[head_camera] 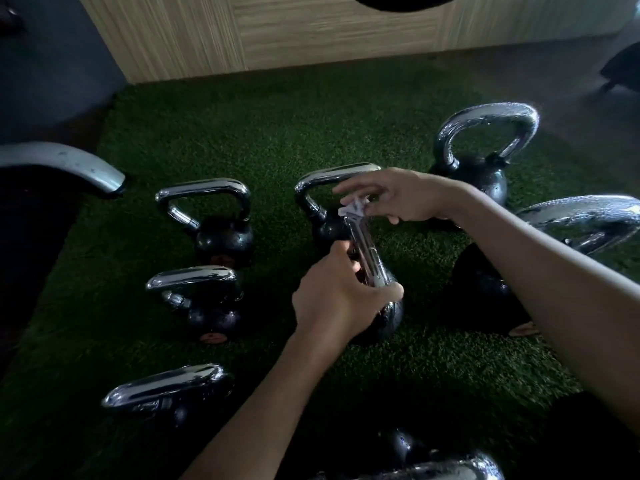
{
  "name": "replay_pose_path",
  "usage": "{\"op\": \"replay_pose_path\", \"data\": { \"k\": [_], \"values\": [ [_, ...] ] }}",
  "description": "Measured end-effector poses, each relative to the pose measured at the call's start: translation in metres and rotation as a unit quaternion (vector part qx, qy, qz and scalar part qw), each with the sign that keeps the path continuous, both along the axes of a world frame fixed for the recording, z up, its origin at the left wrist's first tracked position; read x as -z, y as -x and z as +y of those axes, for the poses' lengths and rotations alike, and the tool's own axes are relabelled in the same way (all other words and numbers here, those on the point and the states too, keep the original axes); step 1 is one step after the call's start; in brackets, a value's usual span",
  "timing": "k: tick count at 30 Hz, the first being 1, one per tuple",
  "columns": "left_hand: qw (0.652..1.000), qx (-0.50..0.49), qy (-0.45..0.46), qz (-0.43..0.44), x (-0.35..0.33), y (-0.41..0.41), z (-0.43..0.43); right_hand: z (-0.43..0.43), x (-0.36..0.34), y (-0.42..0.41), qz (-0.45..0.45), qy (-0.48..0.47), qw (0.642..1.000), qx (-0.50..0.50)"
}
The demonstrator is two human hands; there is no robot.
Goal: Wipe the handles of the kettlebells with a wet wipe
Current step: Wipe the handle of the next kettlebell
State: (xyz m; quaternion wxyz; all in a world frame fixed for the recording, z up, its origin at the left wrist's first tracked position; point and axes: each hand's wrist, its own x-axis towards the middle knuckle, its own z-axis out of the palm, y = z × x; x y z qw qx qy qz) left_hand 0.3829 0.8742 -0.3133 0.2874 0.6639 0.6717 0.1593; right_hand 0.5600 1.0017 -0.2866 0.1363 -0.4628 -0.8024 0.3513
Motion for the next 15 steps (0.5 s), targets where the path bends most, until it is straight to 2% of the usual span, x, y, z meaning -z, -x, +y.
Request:
{"op": "replay_pose_path", "data": {
  "k": [4, 8, 10, 12, 15],
  "values": [
    [0.999, -0.033, -0.036, -0.021, 0.007, -0.009, -0.001, 0.015, -0.017, 0.004, -0.136, 0.038, 0.987, -0.071],
    [0.997, -0.006, -0.051, -0.057, 0.012, 0.001, 0.006, 0.011, -0.018, 0.007, -0.155, 0.017, 0.985, -0.073],
    [0.995, 0.062, -0.045, -0.056, 0.011, 0.017, 0.015, 0.0, -0.02, 0.002, -0.161, 0.005, 0.986, -0.045],
    [0.987, 0.153, -0.001, -0.045, 0.006, 0.039, 0.032, -0.016, -0.02, -0.003, -0.167, -0.025, 0.986, -0.009],
    [0.957, 0.282, 0.061, 0.013, -0.01, 0.063, 0.065, -0.046, -0.012, -0.015, -0.164, -0.087, 0.981, 0.054]
  ]
}}
